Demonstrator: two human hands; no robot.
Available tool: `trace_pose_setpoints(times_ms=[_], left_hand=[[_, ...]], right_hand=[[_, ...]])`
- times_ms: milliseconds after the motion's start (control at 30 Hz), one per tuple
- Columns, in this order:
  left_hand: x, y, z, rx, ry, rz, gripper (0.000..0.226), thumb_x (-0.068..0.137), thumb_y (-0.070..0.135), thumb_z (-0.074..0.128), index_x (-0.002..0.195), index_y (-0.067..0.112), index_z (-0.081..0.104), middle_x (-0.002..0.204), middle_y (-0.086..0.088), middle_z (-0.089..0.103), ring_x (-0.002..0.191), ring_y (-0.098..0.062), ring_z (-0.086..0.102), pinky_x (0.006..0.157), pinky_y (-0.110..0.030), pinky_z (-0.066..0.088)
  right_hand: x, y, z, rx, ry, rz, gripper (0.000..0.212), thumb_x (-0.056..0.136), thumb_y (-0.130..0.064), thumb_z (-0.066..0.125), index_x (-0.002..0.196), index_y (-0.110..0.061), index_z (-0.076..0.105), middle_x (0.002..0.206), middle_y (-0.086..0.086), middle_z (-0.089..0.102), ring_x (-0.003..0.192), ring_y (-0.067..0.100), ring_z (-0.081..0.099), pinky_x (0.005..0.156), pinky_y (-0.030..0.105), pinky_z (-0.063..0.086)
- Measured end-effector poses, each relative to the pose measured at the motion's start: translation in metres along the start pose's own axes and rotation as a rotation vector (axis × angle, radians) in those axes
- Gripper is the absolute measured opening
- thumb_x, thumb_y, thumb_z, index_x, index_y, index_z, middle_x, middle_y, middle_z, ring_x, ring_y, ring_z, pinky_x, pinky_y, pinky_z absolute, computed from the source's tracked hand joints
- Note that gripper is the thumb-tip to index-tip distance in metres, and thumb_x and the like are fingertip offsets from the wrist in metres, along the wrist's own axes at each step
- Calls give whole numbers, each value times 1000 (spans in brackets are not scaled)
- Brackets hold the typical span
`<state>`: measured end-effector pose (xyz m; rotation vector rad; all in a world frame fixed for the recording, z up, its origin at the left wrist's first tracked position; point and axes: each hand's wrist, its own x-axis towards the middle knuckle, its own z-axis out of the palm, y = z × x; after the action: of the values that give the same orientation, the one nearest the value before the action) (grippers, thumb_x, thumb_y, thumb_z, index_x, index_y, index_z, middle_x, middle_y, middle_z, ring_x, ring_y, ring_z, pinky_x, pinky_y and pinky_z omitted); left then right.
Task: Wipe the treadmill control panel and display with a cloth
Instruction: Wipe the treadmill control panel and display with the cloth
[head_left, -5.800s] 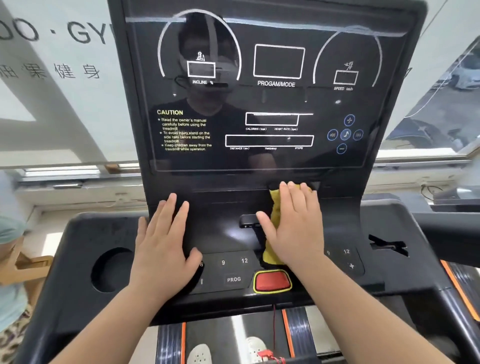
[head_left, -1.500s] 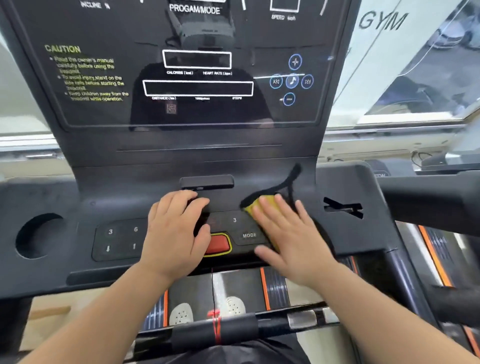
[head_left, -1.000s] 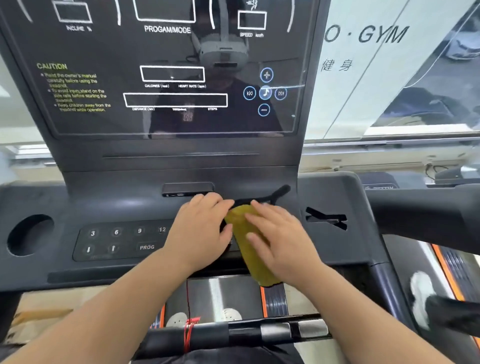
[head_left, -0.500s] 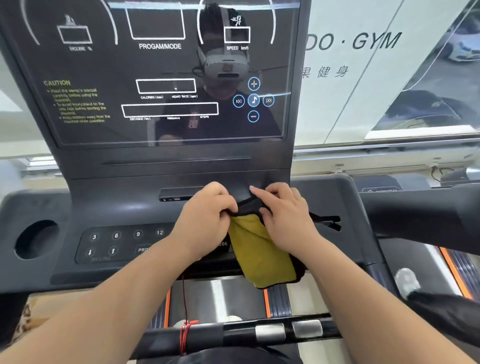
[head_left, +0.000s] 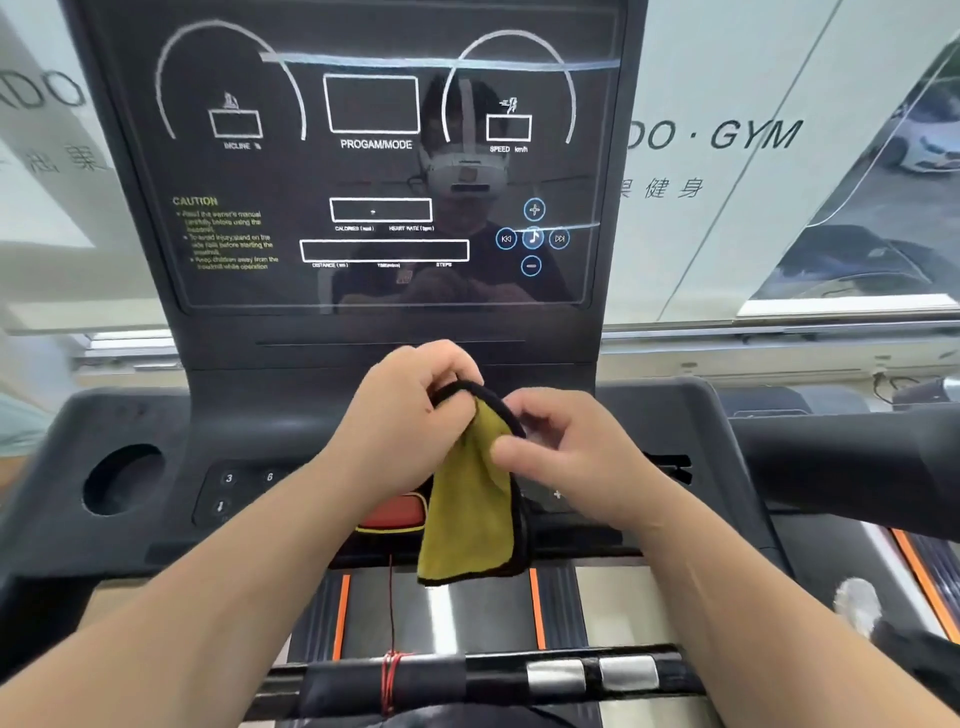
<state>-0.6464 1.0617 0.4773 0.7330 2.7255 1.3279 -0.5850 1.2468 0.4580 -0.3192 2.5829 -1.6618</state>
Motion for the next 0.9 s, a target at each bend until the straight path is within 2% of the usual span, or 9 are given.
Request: trace_pose_setpoints(times_ms=[67,167,233,333,433,567,633,767,900], left_hand=[[8,6,-5,6,-40,18,20,91,13,60,89,32,67,80,12,67,79,-6,61,66,-17,46],[21,5,-12,-6,-52,-11,14,95,25,61,83,25,66,78,12,66,75,-4,59,69,-24,46],[27,0,-15,-17,-40,-45,26,97,32,59,77,16,61,69,9,57,64,-8,51,64,-28,41],[29,-5,-15,-7,-42,-64,31,101,34,53,80,11,54,66,8,47,58,-5,40,59,-28,35],[30,-2,-15,-33,-6,-60,30,103,34,48,81,13,51,66,9,45,57,-3,40,55,-23,33],[39,4,-25,-2,21,-9,28,103,34,49,84,13,52,69,5,49,59,-2,42,54,-15,37],[47,8,-33,14,2,2,26,100,37,54,85,16,53,71,6,52,61,-4,43,56,-16,37],[73,16,-43,84,-5,33,16,94,33,63,89,19,58,81,2,61,77,-13,53,66,-21,40],[99,22,-29,60,12,-18,11,95,25,60,93,15,57,74,-1,56,69,-16,49,62,-29,39]], right_hand=[[4,-6,1,-78,40,-11,24,94,-33,72,82,-13,64,73,5,61,65,10,53,63,28,45],[11,1,-8,10,198,117,19,99,-26,66,83,-17,62,66,0,56,64,9,50,65,32,42],[11,2,-19,8,227,161,16,98,-29,66,85,-21,63,66,-2,54,64,11,48,67,34,40],[7,0,-31,-39,100,184,22,94,-29,74,80,-17,62,62,-10,49,62,7,45,65,29,38],[5,-2,-38,-113,-10,212,31,93,-26,75,76,-8,58,65,-5,42,65,9,40,66,29,34],[12,-15,-52,-95,8,236,18,98,-18,68,81,-24,66,67,-14,58,66,2,54,65,19,42],[21,-27,-64,-102,30,236,15,97,-13,67,86,-22,69,73,-7,66,70,4,58,66,21,45],[51,-40,-90,-314,244,172,9,89,-10,69,86,-18,73,84,11,70,72,11,56,69,28,43],[83,-34,-101,-556,471,245,16,89,-17,69,81,-30,65,76,-16,55,81,15,54,71,28,37]])
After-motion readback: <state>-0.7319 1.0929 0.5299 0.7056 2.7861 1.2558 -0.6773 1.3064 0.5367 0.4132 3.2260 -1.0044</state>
